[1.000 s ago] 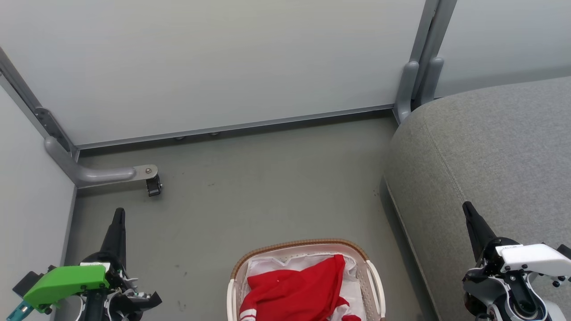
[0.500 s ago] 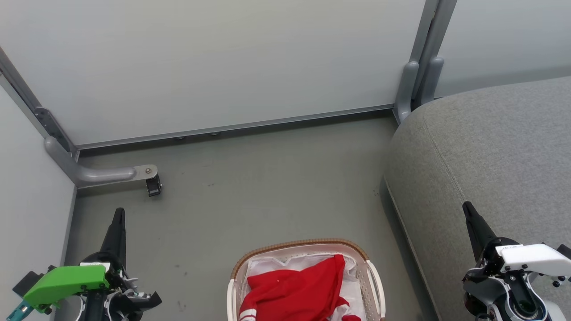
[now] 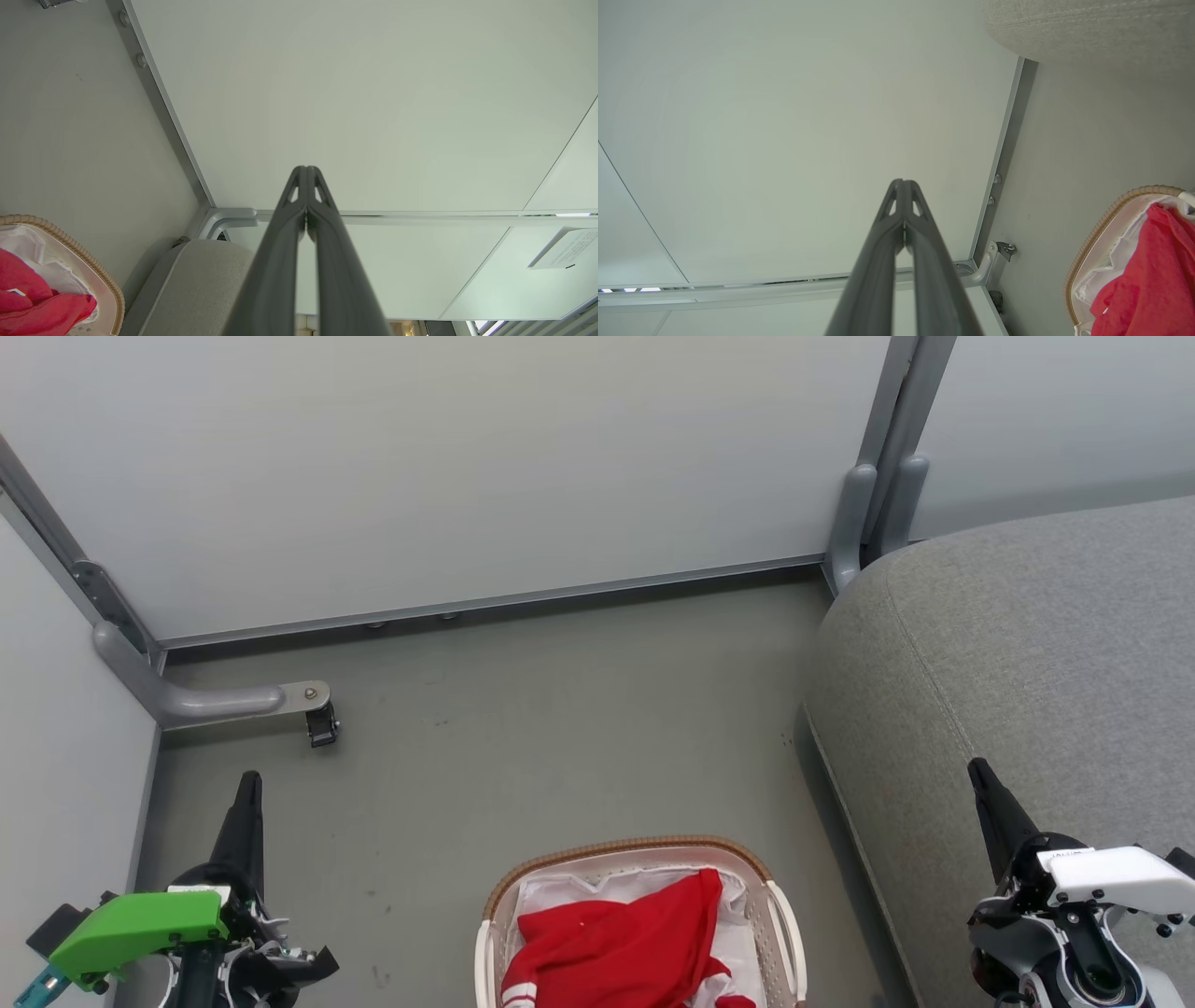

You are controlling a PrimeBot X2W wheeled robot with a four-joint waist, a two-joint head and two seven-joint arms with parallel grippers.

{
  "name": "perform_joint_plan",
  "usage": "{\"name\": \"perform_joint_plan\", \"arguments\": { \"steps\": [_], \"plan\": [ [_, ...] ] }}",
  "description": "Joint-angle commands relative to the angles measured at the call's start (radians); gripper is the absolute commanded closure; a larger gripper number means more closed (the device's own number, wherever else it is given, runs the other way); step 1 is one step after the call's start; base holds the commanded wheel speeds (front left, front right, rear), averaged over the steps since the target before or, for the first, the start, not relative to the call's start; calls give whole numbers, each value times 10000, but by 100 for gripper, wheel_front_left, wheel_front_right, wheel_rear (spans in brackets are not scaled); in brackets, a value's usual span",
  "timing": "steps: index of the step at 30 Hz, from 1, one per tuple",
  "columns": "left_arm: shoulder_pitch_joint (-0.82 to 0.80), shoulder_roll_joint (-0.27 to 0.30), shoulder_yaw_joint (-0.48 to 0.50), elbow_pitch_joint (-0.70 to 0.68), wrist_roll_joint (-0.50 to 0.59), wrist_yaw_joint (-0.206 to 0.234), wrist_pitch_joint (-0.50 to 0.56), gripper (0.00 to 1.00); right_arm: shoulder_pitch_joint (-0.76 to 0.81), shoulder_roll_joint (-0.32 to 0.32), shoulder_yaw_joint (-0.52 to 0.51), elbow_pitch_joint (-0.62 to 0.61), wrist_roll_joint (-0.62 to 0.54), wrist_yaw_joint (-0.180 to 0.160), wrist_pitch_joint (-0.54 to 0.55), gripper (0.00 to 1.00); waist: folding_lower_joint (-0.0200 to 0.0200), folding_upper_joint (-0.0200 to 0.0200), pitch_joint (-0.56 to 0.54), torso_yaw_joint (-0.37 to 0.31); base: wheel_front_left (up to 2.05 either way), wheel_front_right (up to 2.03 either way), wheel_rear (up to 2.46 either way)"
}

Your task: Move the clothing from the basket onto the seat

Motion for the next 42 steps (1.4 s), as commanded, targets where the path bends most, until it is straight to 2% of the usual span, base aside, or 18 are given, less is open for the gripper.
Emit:
{"name": "perform_joint_plan", "arguments": {
  "steps": [1, 2, 6, 15, 24, 33, 42],
  "plan": [
    [-131, 15, 23, 5, 43, -46, 42, 100, -19, -42, -28, 22, 27, 0, 19, 100, 0, 118, 0, 0, 0, 0, 0],
    [1, 0, -1, 1, 3, 0, -2, 0, 1, 0, 2, -1, -2, 0, -5, 0, 0, 0, 0, 0, 0, 0, 0],
    [228, -61, -49, 318, 6, 15, -25, 0, 220, 120, 46, 295, -10, -2, -16, 0, 0, 0, 2, 0, 0, 0, 0],
    [375, -51, -479, 40, 231, 11, -484, 0, 329, 98, 250, 160, -347, -2, -495, 0, 0, 9, 14, -6, 0, 0, 0],
    [479, -42, -764, -195, 563, 7, -851, 0, 315, 80, 179, 149, -1191, -1, -877, 0, 0, 16, 23, -5, 0, 0, 0],
    [501, -32, -880, -402, 1883, 2, -1268, 0, 230, 60, 126, -288, -3221, -1, -1309, 0, 0, 25, 39, -3, 0, 0, 0],
    [516, -22, -1085, -681, 3859, 22, -1613, 0, 283, 44, 335, -603, -5194, 0, -1673, 0, 0, 34, 47, 51, 0, 0, 0]
  ]
}}
